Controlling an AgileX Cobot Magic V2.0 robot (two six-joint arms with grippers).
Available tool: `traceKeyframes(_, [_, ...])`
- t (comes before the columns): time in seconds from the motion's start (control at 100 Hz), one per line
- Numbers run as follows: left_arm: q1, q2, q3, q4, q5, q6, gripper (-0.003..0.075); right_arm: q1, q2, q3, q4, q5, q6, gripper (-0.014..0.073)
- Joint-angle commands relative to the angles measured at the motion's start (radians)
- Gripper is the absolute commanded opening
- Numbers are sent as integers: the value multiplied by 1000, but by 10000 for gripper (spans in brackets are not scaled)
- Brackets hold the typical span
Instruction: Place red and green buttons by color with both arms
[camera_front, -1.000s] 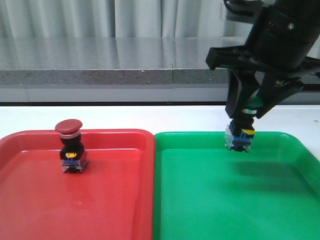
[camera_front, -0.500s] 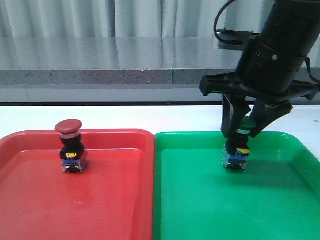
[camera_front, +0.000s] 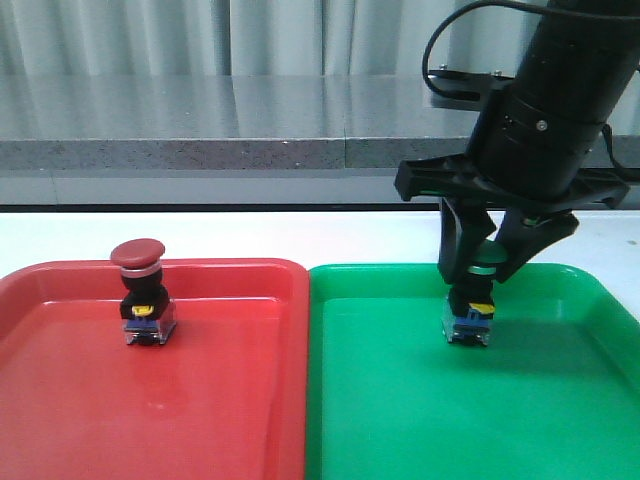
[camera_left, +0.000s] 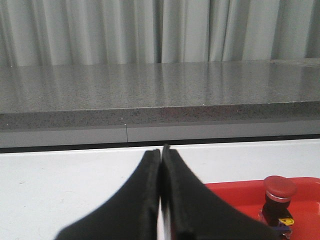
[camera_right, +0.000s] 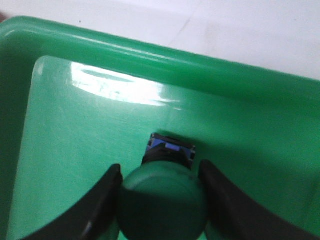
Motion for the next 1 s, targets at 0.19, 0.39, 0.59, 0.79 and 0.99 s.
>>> traceKeyframes(0.19, [0,-31,43,-3,-79,-3,-19,-2,-29,-22,-2,-18,0,594])
traceKeyframes(0.39, [0,-31,43,-3,-79,-3,-19,-2,-35,-23,-2,-19,0,612])
traceKeyframes(0.59, [0,-31,43,-3,-79,-3,-19,-2,-104,-22,-8,-63,-1,612])
traceKeyframes(0.79, [0,-31,43,-3,-79,-3,-19,-2,-247,-22,-61,-122,-1,612])
traceKeyframes(0.99, [0,-31,43,-3,-79,-3,-19,-2,-408,-19,-136,-123,-1,612])
